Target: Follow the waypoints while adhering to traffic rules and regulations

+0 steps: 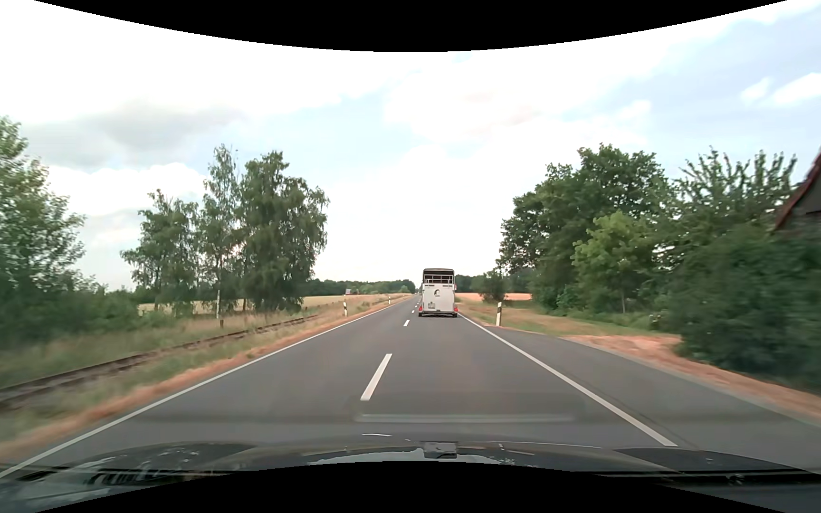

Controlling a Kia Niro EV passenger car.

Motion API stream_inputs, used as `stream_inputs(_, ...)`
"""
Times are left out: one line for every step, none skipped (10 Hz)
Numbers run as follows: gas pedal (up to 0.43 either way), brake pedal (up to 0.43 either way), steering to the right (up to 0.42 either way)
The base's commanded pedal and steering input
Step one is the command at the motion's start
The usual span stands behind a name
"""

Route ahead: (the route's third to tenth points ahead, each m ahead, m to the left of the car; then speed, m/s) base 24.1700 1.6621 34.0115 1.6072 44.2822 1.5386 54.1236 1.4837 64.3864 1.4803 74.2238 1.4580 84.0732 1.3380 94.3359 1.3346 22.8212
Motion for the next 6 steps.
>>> stream_inputs(0.358, 0.0, -0.013)
stream_inputs(0.35, 0.0, -0.013)
stream_inputs(0.35, 0.0, -0.012)
stream_inputs(0.35, 0.0, -0.012)
stream_inputs(0.35, 0.0, -0.012)
stream_inputs(0.35, 0.0, -0.012)
